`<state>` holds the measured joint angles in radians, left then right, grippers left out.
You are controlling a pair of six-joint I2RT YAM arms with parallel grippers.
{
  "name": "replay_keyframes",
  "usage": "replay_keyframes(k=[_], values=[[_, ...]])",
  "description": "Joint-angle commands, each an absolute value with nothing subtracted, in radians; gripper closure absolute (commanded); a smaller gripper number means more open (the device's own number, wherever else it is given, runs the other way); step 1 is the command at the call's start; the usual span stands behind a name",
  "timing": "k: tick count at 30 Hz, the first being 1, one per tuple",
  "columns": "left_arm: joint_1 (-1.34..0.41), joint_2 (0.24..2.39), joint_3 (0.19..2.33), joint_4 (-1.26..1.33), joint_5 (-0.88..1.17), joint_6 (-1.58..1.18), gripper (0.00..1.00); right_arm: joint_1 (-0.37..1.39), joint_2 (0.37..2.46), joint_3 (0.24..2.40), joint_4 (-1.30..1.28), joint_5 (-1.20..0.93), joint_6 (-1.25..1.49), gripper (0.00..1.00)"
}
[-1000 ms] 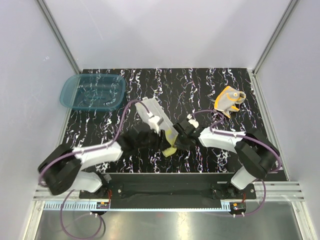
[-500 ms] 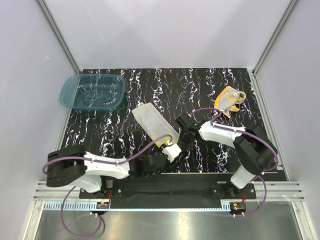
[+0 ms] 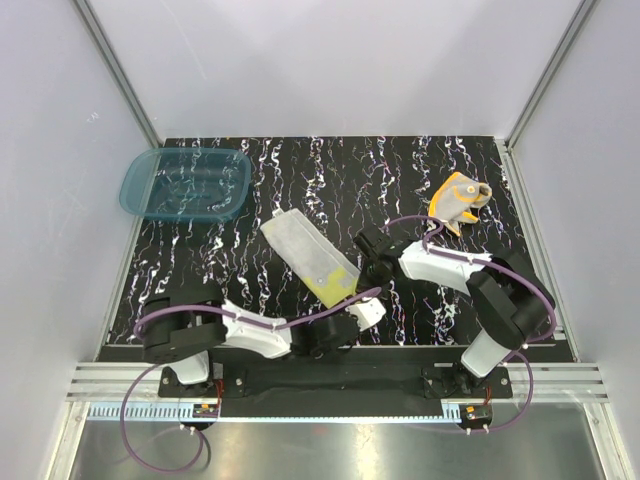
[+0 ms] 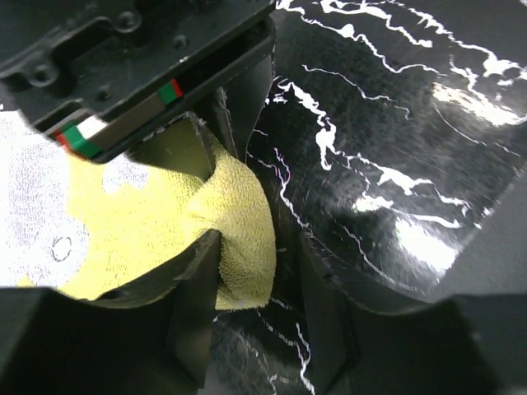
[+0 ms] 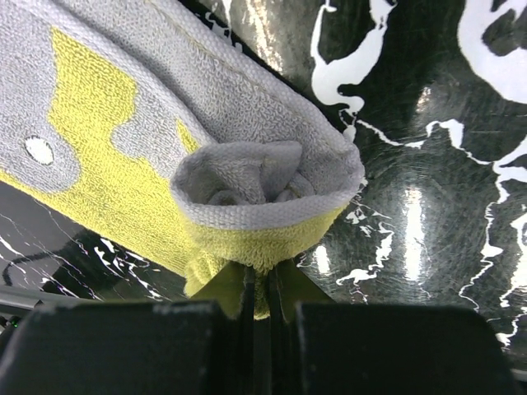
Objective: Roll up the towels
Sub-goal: Roll the towel
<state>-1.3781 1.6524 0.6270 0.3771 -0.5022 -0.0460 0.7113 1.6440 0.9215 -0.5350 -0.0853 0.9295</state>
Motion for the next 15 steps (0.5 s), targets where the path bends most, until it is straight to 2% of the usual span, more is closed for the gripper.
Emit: replay_keyframes(k=[1,3,8,12,14,15], values=[[-1.381,1.706,0.701,0.385,-0.535,-0.049,0.58,0.704,1.625,0.907,-0.581,-0.121,0.91,1.0],[-1.381,1.72,0.712,0.376,-0.535,-0.048,0.63,0.701,1.615,0.9,-0.581,-0.13,0.908,0.99],[-1.379,1.73,0.718,0.37,-0.519,-0.046,0.83,0.698,1.592,0.871,-0.577,-0.147,0.913,0.99],[-1.346,1.698,0.704,0.37,-0.411,-0.08,0.85,0.696,1.557,0.862,-0.595,-0.129,0.916,0.93],[-1.318,1.666,0.684,0.373,-0.345,-0.124,0.85,0.695,1.539,0.87,-0.612,-0.111,0.913,0.81],[-1.304,1.654,0.677,0.376,-0.284,-0.141,0.85,0.695,1.516,0.876,-0.633,-0.091,0.908,0.63]])
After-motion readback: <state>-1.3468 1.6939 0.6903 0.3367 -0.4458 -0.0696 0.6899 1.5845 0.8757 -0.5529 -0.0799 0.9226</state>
